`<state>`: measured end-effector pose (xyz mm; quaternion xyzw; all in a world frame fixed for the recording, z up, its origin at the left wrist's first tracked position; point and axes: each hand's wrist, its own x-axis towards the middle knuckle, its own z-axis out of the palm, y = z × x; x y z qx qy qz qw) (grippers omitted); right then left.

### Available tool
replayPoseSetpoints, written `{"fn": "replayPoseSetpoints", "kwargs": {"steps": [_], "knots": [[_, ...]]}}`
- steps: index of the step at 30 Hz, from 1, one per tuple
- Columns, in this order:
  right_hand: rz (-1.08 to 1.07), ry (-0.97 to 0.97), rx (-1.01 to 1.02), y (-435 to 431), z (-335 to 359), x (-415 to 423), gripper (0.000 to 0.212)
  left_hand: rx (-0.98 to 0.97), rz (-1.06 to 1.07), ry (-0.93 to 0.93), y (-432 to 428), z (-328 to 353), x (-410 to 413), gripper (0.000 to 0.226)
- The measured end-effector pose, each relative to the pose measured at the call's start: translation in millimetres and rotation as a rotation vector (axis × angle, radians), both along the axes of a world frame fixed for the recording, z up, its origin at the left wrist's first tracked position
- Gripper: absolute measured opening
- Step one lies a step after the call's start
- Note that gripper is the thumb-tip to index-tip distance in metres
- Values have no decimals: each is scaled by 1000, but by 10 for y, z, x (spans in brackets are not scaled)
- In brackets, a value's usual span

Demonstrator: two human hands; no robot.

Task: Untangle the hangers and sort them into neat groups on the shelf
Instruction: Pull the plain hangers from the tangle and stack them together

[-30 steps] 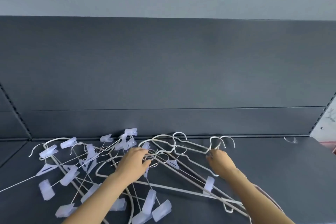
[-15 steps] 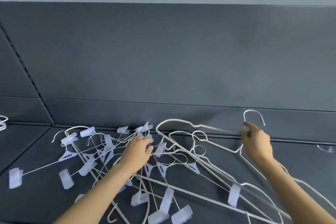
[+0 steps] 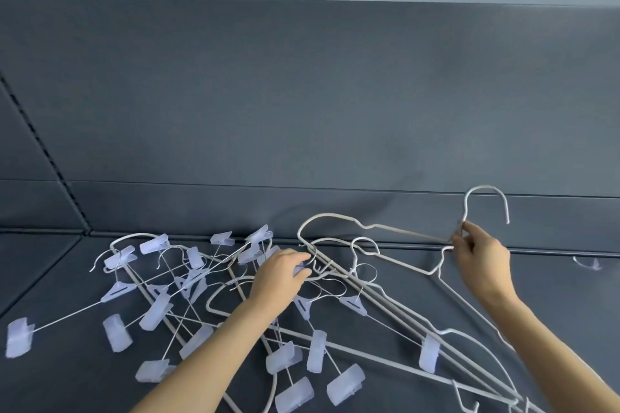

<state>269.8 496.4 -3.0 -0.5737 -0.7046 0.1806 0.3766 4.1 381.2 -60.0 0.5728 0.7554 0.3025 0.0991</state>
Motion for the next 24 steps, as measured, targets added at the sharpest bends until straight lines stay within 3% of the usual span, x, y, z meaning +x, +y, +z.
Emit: {"fn": "replayPoseSetpoints", "kwargs": {"steps": [4, 12, 24], "knots": [[7, 21, -9, -58, 21, 9, 11, 32, 22, -13, 50, -11, 54, 17], [24, 15, -33, -63, -74, -128, 11, 194, -21, 76, -102, 99, 84, 12], [-122, 47, -18, 91, 53, 381, 17, 66, -32, 313, -214, 11, -91, 26]]}}
